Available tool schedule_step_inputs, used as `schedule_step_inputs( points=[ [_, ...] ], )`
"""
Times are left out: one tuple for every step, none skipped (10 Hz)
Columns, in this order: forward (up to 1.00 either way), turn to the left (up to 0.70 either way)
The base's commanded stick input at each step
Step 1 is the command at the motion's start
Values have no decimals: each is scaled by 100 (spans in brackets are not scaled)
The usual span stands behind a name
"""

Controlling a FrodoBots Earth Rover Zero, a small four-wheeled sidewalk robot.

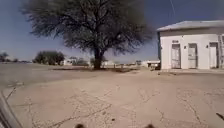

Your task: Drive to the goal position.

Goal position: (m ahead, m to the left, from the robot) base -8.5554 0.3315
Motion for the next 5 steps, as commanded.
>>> schedule_step_inputs(
  points=[
    [0,0],
    [0,0],
    [0,0],
    [0,0],
    [70,0]
  ],
)
